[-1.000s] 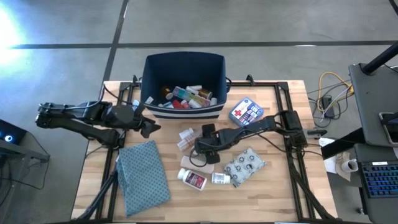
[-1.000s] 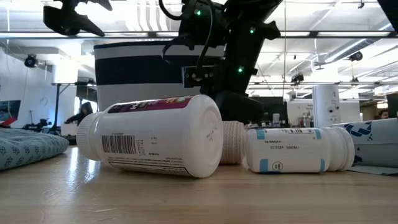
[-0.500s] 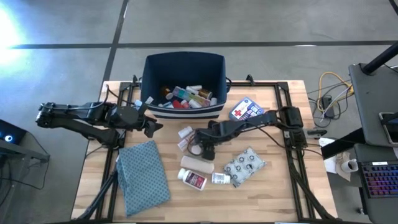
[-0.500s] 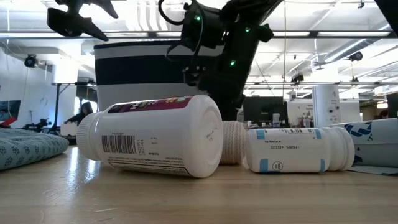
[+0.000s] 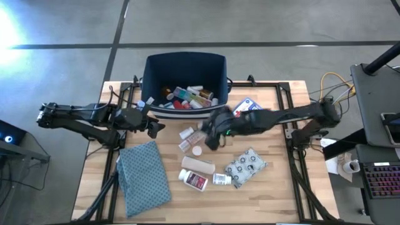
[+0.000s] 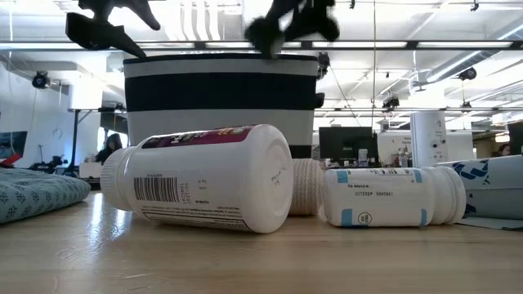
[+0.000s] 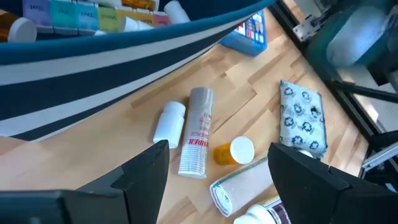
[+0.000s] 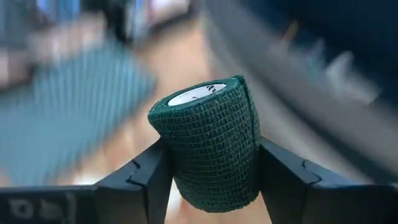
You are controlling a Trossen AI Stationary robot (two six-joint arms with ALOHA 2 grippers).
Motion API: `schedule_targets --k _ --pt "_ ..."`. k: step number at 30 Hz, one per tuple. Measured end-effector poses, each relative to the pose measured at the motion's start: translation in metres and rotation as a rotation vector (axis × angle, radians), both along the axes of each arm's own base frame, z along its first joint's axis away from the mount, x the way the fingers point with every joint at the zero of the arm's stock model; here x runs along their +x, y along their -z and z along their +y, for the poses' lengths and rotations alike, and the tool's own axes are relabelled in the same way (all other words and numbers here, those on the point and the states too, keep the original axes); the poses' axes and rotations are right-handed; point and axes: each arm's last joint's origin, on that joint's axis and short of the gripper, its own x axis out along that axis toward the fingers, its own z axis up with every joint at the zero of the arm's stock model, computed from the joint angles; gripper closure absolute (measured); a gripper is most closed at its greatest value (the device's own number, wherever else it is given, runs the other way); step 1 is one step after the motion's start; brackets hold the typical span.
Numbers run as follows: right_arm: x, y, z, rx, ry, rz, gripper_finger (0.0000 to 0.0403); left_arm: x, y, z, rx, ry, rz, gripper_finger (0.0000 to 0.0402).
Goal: Pick & place medical supplies in basket/bin
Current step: Put the green bandage into the blue bin, then put the small white pill bottle into the blue bin
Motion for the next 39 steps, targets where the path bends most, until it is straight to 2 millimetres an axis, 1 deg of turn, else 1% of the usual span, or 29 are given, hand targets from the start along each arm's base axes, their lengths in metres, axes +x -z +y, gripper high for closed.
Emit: schedule_targets --k 2,4,7,10,12,14,17,19,27,29,33,39 --pt "-0.003 -0.019 -0.010 -0.052 0.104 -0.129 0.0213 0.002 0.001 0.000 0.001 0.000 0.005 0.0149" --pt "-0.002 -0.027 -0.027 -0.071 0.182 -0.200 0.0208 0.005 0.001 -0.001 0.006 0.006 -0.003 0.0150" --pt "0.000 -0.030 -0.065 -0.083 0.300 -0.255 0.0202 0.013 0.001 -0.002 0.027 0.026 -0.018 0.0150" --pt "-0.004 -0.032 -0.103 -0.088 0.436 -0.297 0.0196 0.022 0.004 -0.003 0.041 0.038 -0.013 0.0149" --pt "-0.008 -0.032 -0.121 -0.069 0.474 -0.304 0.0192 0.028 0.008 -0.003 0.042 0.039 0.004 0.0149" --pt "-0.011 -0.032 -0.130 -0.071 0.471 -0.281 0.0188 0.034 0.013 -0.004 0.045 0.040 0.035 0.0150" --pt "-0.013 -0.035 -0.132 -0.128 0.438 -0.232 0.0180 0.041 0.020 -0.005 0.044 0.045 0.072 0.0150" --pt "-0.013 -0.038 -0.131 -0.170 0.411 -0.211 0.0166 0.045 0.023 -0.005 0.046 0.045 0.090 0.0150" --pt "-0.013 -0.038 -0.131 -0.190 0.397 -0.196 0.0061 0.060 0.039 -0.007 0.054 0.045 0.164 0.0150" --pt "-0.013 -0.038 -0.130 -0.184 0.388 -0.194 0.0043 0.065 0.045 -0.007 0.058 0.042 0.193 0.0149" --pt "-0.016 -0.038 -0.127 -0.182 0.379 -0.175 0.0035 0.079 0.059 -0.007 0.081 0.056 0.253 0.0150" --pt "-0.018 -0.038 -0.123 -0.183 0.361 -0.116 0.0035 0.104 0.091 -0.004 0.112 0.070 0.364 0.0150"
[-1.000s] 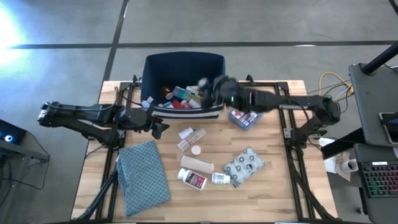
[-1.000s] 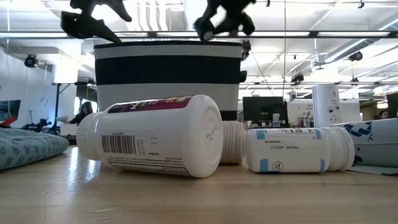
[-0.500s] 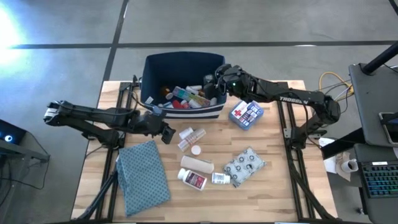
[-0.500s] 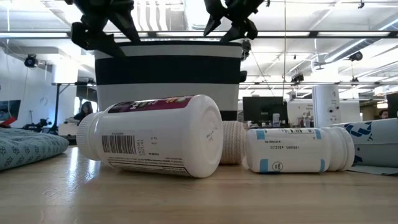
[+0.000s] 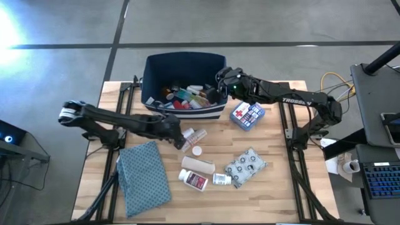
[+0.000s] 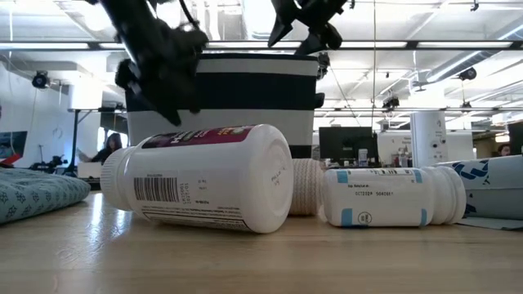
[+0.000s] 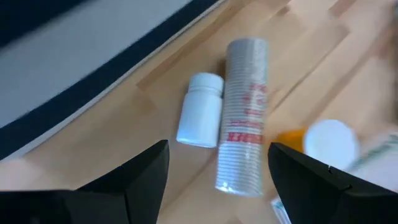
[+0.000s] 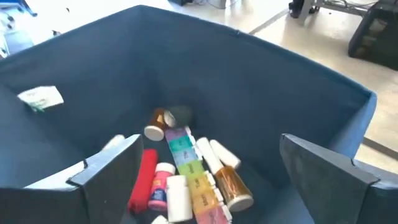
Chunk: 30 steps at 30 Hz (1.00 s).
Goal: Pick & place medical supplies in basket/bin
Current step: Put the small white pill bottle into the blue bin
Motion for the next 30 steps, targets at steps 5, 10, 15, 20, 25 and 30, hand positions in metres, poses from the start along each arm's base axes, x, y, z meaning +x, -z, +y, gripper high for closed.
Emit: schedule_targets --k 5,10,15,20,25,30 --pt "-0.002 -0.004 0.008 0.011 -0.019 0.038 0.0035 0.017 0.027 0.000 0.006 -0.006 0.072 0.0150" --pt "-0.003 -0.021 0.023 -0.005 -0.056 -0.016 0.0035 0.028 0.051 0.000 0.010 -0.005 0.137 0.0149" --pt "-0.005 -0.031 0.029 -0.011 -0.069 -0.046 0.0035 0.042 0.070 -0.001 0.018 -0.004 0.133 0.0150" --pt "-0.005 -0.035 0.034 0.012 -0.068 -0.083 0.0035 0.050 0.082 -0.001 0.051 0.022 0.137 0.0150" --pt "-0.004 -0.035 0.042 0.019 -0.092 -0.085 0.0035 0.048 0.085 0.000 0.084 0.039 0.167 0.0165" --pt "-0.003 -0.035 0.051 0.034 -0.112 -0.096 0.0035 0.048 0.092 -0.001 0.092 0.076 0.198 0.0200"
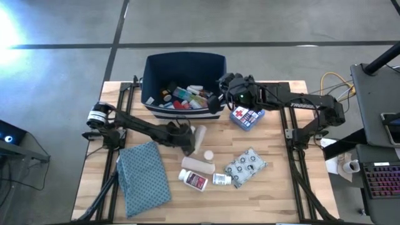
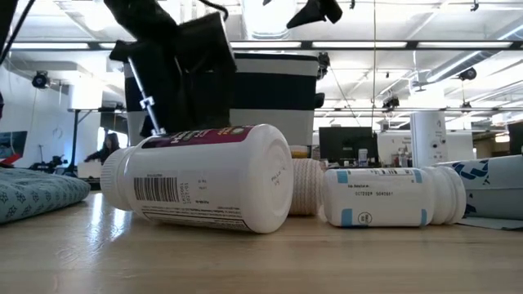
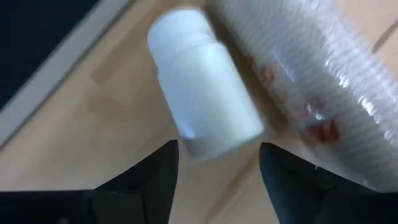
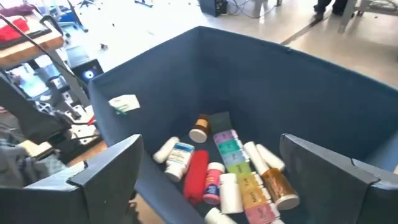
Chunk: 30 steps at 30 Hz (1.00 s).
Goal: Pick & place medical supplies in basket/bin
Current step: Put the small white pill bottle into the blue bin
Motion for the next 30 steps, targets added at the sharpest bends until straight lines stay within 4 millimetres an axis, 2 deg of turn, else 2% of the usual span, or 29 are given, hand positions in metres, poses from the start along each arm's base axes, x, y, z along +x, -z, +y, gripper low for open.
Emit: schedule_targets --k 3,9,16,21,25,30 --pt "0.000 0.000 0.003 0.018 0.000 -0.014 0.0035 -0.002 0.009 0.000 -0.008 -0.004 0.033 0.0213" --pt "0.001 0.000 0.008 0.031 -0.008 -0.021 0.0035 -0.005 0.006 -0.002 -0.014 0.005 0.059 0.0219" --pt "0.001 0.001 0.011 0.038 -0.012 -0.010 0.0035 -0.010 -0.030 -0.007 0.032 -0.029 -0.070 0.0218" --pt "0.000 0.003 0.011 0.039 -0.011 0.005 0.0035 -0.012 -0.044 -0.003 0.061 -0.045 -0.135 0.0202" --pt "0.000 0.003 0.010 0.038 -0.010 0.005 0.0035 -0.008 -0.040 0.005 0.068 -0.049 -0.155 0.0184" --pt "0.000 0.003 0.010 0.034 -0.005 0.007 0.0035 -0.002 -0.024 0.012 0.063 -0.067 -0.121 0.0174"
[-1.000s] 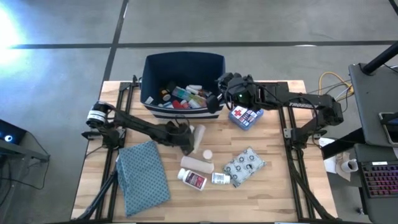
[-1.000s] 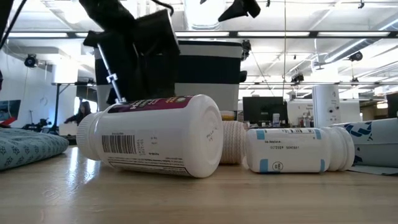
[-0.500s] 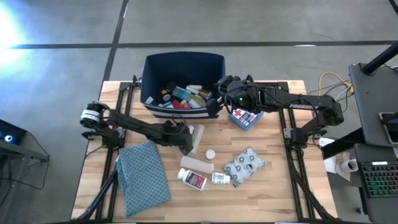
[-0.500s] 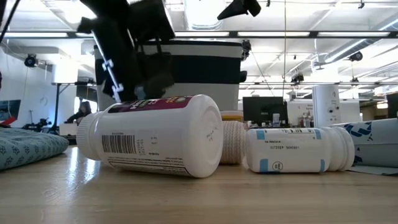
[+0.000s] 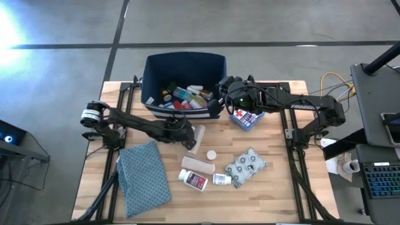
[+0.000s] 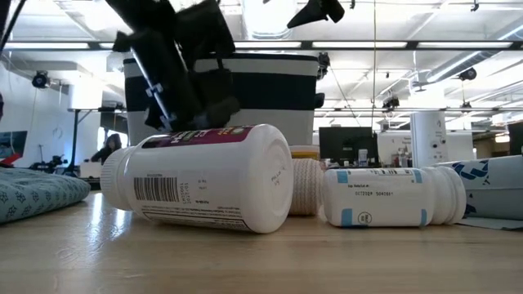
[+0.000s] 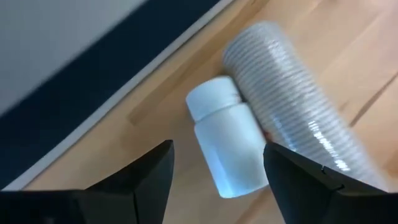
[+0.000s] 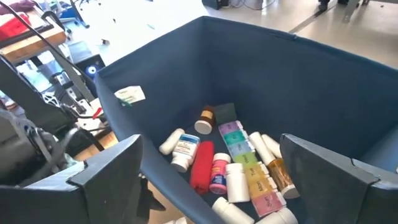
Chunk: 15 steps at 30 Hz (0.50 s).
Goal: Pick & place medical supplies in basket/bin
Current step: Put the small white pill bottle into the blue bin
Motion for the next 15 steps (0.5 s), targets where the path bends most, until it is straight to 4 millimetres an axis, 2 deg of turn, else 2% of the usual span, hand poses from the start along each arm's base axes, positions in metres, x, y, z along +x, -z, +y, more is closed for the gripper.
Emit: schedule_targets --k 6,15 --pt "-0.001 0.002 -0.001 -0.014 0.021 0.028 0.0035 0.003 0.019 0.002 -0.037 0.006 0.064 0.0173" --pt "-0.003 0.003 -0.002 -0.038 0.065 0.051 0.0035 0.004 0.019 0.004 -0.022 0.025 0.069 0.0182"
